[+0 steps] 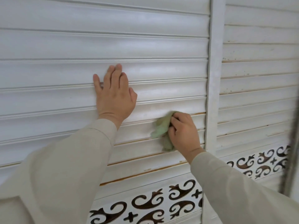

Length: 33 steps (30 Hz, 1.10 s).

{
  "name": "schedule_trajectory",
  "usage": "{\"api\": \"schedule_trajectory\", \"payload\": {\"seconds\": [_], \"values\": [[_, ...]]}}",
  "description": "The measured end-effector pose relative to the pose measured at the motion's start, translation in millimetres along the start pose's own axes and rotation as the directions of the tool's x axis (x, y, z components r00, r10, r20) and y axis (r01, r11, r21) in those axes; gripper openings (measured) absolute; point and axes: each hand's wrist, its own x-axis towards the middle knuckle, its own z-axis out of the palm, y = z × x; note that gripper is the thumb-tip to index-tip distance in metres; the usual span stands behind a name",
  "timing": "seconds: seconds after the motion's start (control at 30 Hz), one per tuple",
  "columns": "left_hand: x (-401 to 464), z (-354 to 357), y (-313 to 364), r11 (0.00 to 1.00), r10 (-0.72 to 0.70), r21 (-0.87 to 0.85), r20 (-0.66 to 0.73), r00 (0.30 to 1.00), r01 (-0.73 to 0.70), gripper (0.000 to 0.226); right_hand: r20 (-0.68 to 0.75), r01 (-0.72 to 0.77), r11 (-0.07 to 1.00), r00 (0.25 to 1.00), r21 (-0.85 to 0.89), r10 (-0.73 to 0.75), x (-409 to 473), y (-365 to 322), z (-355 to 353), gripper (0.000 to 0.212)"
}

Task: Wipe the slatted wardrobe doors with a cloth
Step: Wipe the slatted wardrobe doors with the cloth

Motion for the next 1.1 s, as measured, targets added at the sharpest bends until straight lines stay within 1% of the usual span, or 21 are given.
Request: {"api": "schedule_trajectory", "payload": {"seconds": [0.07,0.13,0.2,0.27,0.3,0.33,0.43,0.47,0.5,0.53,0.57,0.63,0.67,0.77,0.83,0.9,0.93,0.97,1.0,1.03,1.1], "values": [[0,0,2,1.000,-0.006,0.015,-0.022,1.000,0.006,0.040,-0.077,-0.201,0.979,0.977,-0.025,0.198,-3,36,-20,0.033],[0,0,6,1.000,0.002,0.020,-0.039,0.999,-0.001,0.040,-0.070,-0.359,0.932,0.932,-0.049,0.355,-4,54,-34,0.033],[-1,1,7,1.000,0.002,0.022,-0.046,0.999,-0.001,0.041,-0.059,-0.441,0.894,0.897,-0.077,0.438,-3,52,-35,0.031],[-1,0,7,1.000,-0.004,0.031,-0.050,0.999,0.005,0.042,-0.088,-0.505,0.860,0.862,-0.075,0.499,-2,39,-31,0.030],[-1,1,7,0.999,-0.007,0.038,-0.052,0.999,0.009,0.042,-0.093,-0.511,0.857,0.858,-0.067,0.505,-2,31,-27,0.029],[-1,1,7,0.999,-0.010,0.045,-0.054,0.998,0.013,0.042,-0.083,-0.483,0.874,0.874,-0.055,0.478,-3,23,-22,0.028],[-1,1,5,0.999,-0.006,0.044,-0.063,0.998,0.009,0.041,-0.018,-0.268,0.963,0.963,0.002,0.268,-8,-1,-9,0.027],[-2,1,5,0.999,-0.003,0.039,-0.066,0.998,0.006,0.042,-0.016,-0.221,0.975,0.975,0.003,0.221,-8,-2,-9,0.028],[-2,0,5,0.999,-0.001,0.033,-0.066,0.998,0.003,0.042,-0.029,-0.219,0.976,0.975,-0.010,0.219,-8,4,-10,0.027],[-2,-1,4,1.000,-0.002,0.030,-0.062,0.998,0.004,0.042,-0.053,-0.264,0.964,0.963,-0.021,0.263,-8,12,-13,0.024],[-2,0,4,1.000,-0.006,0.027,-0.054,0.999,0.007,0.043,-0.080,-0.349,0.937,0.935,-0.016,0.346,-7,23,-18,0.021],[-2,0,4,0.999,-0.017,0.028,-0.042,0.999,0.019,0.044,-0.093,-0.521,0.854,0.850,0.009,0.519,-6,40,-25,0.024],[-2,1,5,0.999,-0.019,0.033,-0.043,0.999,0.021,0.044,-0.099,-0.554,0.833,0.828,0.004,0.551,-5,43,-27,0.026],[-2,2,7,0.999,-0.018,0.039,-0.053,0.998,0.020,0.044,-0.153,-0.560,0.828,0.817,0.017,0.556,-6,37,-23,0.024],[-2,2,7,0.999,-0.022,0.038,-0.052,0.998,0.024,0.044,-0.092,-0.491,0.871,0.867,0.001,0.489,-8,23,-15,0.041],[-3,2,7,0.999,-0.024,0.034,-0.045,0.999,0.025,0.045,-0.009,-0.280,0.960,0.960,-0.016,0.279,-9,14,-5,0.054],[-3,2,6,0.999,-0.022,0.031,-0.043,0.999,0.024,0.045,0.025,-0.190,0.982,0.981,0.003,0.190,-5,10,-3,0.057],[-3,1,6,0.999,-0.022,0.025,-0.041,0.999,0.023,0.045,0.055,-0.157,0.987,0.986,0.038,0.155,2,9,-2,0.061],[-3,1,5,1.000,-0.021,0.016,-0.039,0.999,0.022,0.045,0.083,-0.174,0.982,0.982,0.077,0.168,10,12,-1,0.067],[-3,0,5,1.000,-0.020,0.008,-0.039,0.999,0.021,0.045,0.101,-0.235,0.965,0.969,0.112,0.225,19,17,0,0.072],[-3,2,5,1.000,-0.021,0.007,-0.048,0.999,0.021,0.045,0.065,-0.393,0.910,0.920,0.134,0.387,35,26,-3,0.083]]}}
